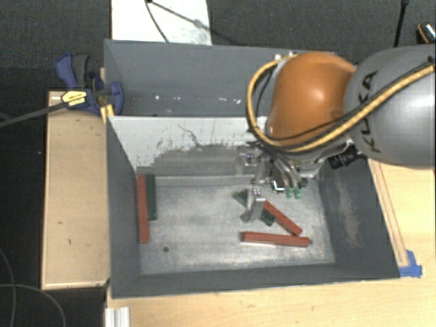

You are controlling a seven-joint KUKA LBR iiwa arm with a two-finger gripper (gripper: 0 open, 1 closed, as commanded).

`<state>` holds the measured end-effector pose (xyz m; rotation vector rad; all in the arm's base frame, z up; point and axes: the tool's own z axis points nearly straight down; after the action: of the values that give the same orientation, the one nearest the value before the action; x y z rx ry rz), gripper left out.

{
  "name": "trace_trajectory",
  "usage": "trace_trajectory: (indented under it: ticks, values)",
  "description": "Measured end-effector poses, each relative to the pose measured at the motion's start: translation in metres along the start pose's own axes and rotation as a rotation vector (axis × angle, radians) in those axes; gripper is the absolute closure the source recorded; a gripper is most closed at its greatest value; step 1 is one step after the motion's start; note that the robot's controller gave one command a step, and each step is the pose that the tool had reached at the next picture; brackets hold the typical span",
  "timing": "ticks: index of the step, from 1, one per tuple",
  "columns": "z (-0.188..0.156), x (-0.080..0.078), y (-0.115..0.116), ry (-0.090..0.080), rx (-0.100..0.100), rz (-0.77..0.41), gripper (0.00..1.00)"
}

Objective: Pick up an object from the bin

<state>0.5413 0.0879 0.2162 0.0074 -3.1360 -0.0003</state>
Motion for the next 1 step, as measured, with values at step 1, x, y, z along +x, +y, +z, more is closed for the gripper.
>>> trace_trajectory:
  ticks: [1]
  values:
    - [0.1429, 0.0341, -0.0376, 0.0, 0.001, -0.251, 0.0]
